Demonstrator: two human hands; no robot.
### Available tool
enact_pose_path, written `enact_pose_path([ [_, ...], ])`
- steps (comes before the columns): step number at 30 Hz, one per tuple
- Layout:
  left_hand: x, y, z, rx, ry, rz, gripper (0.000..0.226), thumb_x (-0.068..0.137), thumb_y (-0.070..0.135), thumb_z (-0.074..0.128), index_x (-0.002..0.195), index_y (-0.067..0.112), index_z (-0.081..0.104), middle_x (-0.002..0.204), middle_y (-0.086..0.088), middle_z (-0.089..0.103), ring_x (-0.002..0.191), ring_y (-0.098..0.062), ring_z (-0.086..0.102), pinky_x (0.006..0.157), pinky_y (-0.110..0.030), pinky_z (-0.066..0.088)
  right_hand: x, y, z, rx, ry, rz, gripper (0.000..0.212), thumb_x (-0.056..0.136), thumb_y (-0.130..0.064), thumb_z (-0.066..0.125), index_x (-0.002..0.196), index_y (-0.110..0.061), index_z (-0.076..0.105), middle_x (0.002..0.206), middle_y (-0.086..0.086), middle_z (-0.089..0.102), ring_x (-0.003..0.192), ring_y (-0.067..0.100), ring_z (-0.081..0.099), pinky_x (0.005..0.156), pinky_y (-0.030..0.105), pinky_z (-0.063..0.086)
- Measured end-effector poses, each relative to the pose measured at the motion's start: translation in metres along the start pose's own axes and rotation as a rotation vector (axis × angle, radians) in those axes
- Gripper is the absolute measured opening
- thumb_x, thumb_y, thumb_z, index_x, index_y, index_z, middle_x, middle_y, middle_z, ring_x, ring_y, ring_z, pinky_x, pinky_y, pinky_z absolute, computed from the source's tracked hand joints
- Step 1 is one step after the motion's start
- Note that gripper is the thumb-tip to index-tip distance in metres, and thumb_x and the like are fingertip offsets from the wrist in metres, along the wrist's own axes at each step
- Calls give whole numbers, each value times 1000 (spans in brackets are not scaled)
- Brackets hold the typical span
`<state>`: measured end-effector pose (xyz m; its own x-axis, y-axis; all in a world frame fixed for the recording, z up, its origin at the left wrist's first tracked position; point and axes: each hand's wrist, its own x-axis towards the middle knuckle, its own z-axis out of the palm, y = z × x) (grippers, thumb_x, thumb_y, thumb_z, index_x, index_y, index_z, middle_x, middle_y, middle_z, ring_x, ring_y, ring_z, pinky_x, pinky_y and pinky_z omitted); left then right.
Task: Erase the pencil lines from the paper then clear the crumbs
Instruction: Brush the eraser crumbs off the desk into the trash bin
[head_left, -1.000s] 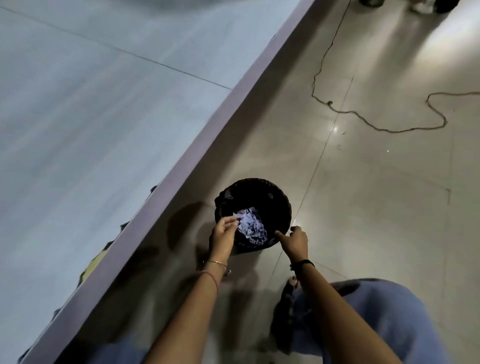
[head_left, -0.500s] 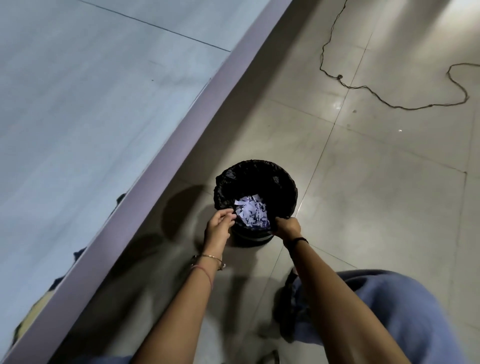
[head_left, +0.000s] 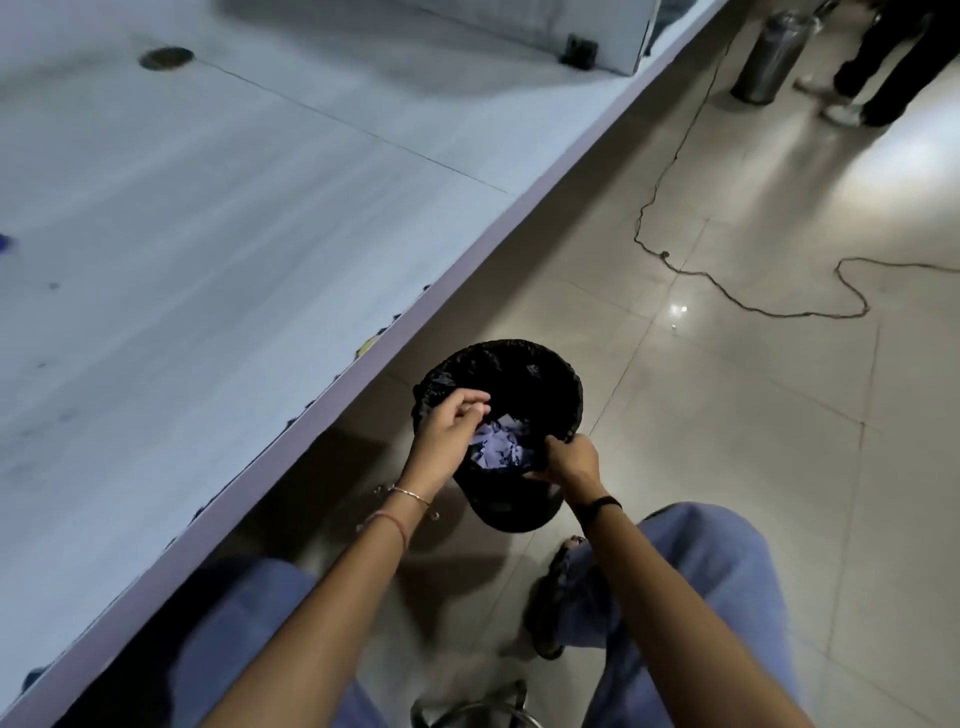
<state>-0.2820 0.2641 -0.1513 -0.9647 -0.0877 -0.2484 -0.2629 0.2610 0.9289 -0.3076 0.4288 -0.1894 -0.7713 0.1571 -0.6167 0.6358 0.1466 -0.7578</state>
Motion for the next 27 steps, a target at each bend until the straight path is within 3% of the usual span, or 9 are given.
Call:
enact_pose_path([
  [4, -51, 37, -25, 167, 33, 195, 19, 100, 19, 50, 113, 23, 64, 114, 13, 62, 98, 6, 57, 80, -3, 39, -52, -12, 3, 108, -107, -79, 34, 91, -1, 47, 124, -2, 53, 117, 14, 60, 73, 20, 67, 50, 31, 59],
  [9, -111, 70, -59, 254, 79, 345, 21, 100, 21, 51, 116, 20, 65, 116, 11, 64, 100, 7, 58, 84, 0, 36, -110, -23, 15, 216, -251, -129, 41, 93, 2, 44, 134, -6, 45, 125, 18, 57, 83, 24, 64, 45, 25, 54],
  [16, -182, 91, -110, 226, 258, 434, 18, 101, 20, 50, 110, 25, 66, 111, 14, 69, 105, 0, 63, 89, -7, 41, -178, -28, 31, 117, -451, -237, 41, 97, -1, 42, 133, -20, 40, 120, 8, 56, 93, 27, 64, 47, 26, 56],
  [20, -225, 91, -141, 323, 396, 479, 21, 103, 22, 49, 113, 21, 67, 114, 16, 67, 110, 3, 59, 91, -6, 40, -204, -27, 35, 61, -522, -269, 42, 96, 1, 43, 127, -27, 40, 105, 0, 58, 84, 21, 63, 48, 26, 56],
  [23, -257, 83, -168, 421, 525, 477, 24, 103, 26, 47, 116, 23, 66, 118, 17, 64, 113, 5, 56, 94, -9, 39, -216, -21, 42, 4, -556, -286, 40, 94, 2, 44, 125, -23, 45, 101, 7, 58, 80, 25, 60, 47, 25, 55],
  [25, -276, 73, -189, 481, 640, 426, 24, 103, 30, 46, 118, 26, 65, 120, 16, 63, 114, 3, 55, 98, -15, 39, -223, -16, 47, -18, -588, -281, 39, 93, 1, 46, 123, -24, 48, 101, 11, 55, 79, 27, 57, 48, 26, 55],
  [27, -292, 64, -209, 498, 748, 345, 25, 103, 33, 46, 121, 26, 62, 125, 14, 60, 118, -2, 52, 108, -32, 37, -229, -13, 51, -16, -616, -264, 38, 93, 1, 48, 122, -23, 51, 96, 11, 56, 75, 27, 58, 48, 26, 55],
])
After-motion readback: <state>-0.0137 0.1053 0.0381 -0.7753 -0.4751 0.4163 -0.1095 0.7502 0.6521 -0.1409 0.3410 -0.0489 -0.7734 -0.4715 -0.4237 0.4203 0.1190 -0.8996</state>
